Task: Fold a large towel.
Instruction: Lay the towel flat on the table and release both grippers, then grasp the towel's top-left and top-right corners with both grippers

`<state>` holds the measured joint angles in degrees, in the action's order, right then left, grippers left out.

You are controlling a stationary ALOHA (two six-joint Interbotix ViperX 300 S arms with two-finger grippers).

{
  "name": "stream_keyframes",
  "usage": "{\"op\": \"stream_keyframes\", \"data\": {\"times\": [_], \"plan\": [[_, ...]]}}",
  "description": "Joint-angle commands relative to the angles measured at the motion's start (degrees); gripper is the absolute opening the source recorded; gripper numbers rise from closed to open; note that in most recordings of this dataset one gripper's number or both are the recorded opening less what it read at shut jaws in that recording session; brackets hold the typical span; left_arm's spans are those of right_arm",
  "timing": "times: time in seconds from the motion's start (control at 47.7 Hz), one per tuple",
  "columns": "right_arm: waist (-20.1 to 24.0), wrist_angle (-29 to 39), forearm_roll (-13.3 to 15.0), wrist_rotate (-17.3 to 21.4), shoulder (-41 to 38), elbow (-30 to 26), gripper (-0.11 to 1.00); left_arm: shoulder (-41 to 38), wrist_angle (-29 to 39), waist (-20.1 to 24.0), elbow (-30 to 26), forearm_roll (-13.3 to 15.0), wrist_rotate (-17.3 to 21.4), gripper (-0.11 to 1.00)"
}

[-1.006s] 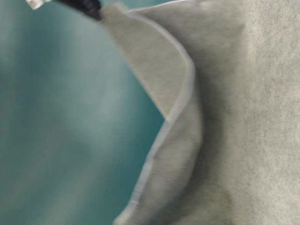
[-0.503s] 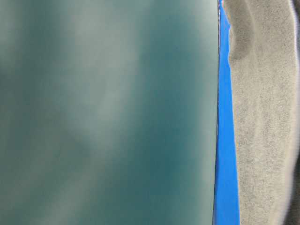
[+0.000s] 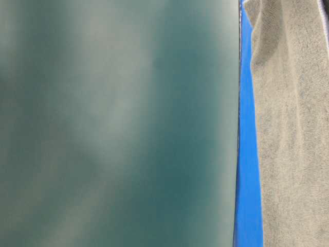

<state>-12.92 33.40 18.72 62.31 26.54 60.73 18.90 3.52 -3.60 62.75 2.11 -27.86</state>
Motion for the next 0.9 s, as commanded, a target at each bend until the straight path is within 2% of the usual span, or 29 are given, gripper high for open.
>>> {"op": "stream_keyframes", "data": {"times": [0.0,0.105,0.147,0.21,0.272,0.335,0.377,0.482,0.608,0.734,0.88], "plan": [[0.2,-0.6,0.3,-0.1,0.0,-1.1,0.03,1.4,-0.1,-0.4,-0.3,-0.2,0.0,0.21],[0.2,-0.8,0.4,-0.1,0.1,-1.3,0.06,2.4,0.4,-0.4,-0.1,-0.2,0.2,0.53],[0.2,-0.8,0.4,-0.1,0.1,-1.5,0.16,2.6,0.6,-0.4,0.0,-0.2,0.2,0.66],[0.7,-0.8,0.4,-0.1,0.1,-1.9,0.37,3.3,1.3,-0.4,0.1,-0.2,0.4,0.79],[1.4,-0.5,0.4,0.0,0.0,-2.5,0.55,4.2,2.9,-0.4,0.0,-0.3,0.4,0.83],[1.9,0.8,0.4,0.2,0.4,-3.6,0.68,5.6,4.7,-0.4,-0.4,-0.3,0.6,0.82],[2.1,2.3,0.4,0.1,0.8,-4.7,0.7,6.9,6.0,-0.4,-0.6,-0.3,0.7,0.82],[2.2,8.2,1.2,-0.7,2.4,-8.8,0.67,11.0,9.2,0.4,-1.5,-0.7,2.5,0.82],[2.2,13.8,6.9,-4.7,3.3,-14.1,0.68,15.5,11.2,3.9,-2.2,-0.7,7.0,0.82],[2.1,14.2,15.7,-11.2,2.0,-16.4,0.67,18.3,11.6,10.4,-2.0,-0.7,13.3,0.82],[1.7,14.2,26.0,-22.1,-1.0,-17.5,0.67,18.4,13.0,18.5,-2.1,-0.7,18.8,0.82]]}}
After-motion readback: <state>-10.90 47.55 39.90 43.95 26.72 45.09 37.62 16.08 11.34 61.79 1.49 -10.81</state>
